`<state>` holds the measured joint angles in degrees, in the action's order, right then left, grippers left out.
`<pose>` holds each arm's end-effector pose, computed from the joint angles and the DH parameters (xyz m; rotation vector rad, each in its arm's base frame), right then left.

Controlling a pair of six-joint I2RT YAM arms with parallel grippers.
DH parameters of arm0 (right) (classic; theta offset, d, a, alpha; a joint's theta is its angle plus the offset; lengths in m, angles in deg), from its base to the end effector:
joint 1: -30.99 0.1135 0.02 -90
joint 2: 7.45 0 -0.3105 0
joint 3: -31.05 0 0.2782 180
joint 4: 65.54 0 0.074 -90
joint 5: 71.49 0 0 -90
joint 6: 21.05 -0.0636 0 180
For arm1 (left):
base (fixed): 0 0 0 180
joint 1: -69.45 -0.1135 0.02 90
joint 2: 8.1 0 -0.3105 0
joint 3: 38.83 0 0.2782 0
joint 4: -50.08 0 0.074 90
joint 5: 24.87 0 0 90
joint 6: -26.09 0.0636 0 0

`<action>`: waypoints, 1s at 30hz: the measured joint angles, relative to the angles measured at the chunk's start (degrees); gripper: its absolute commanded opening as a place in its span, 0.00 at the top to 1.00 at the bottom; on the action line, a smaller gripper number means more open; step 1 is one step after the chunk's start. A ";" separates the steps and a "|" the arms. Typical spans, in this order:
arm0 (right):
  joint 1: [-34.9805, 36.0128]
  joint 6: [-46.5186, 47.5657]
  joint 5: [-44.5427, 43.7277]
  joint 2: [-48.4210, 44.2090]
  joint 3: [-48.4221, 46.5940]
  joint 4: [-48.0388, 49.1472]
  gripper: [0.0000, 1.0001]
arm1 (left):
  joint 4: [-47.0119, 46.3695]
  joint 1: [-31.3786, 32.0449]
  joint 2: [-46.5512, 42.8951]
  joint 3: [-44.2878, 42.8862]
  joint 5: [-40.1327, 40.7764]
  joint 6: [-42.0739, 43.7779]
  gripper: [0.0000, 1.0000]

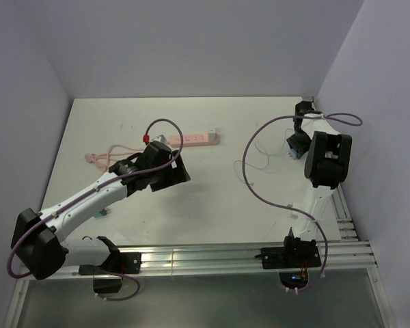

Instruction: Insert the plug

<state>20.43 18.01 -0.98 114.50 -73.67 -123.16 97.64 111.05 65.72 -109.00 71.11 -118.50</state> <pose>0.4729 -0.1098 0.1653 1.4658 2.3405 -0.3183 0.2266 -0.1923 0.2870 -0.3356 2.5323 -0.5801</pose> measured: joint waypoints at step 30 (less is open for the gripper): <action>35.30 -1.09 25.09 -58.88 34.29 11.47 1.00 | -40.61 13.05 -17.40 13.77 -12.57 4.02 0.37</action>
<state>55.73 16.92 24.12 55.62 -39.38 -111.69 57.03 124.10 48.32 -95.23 58.54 -114.48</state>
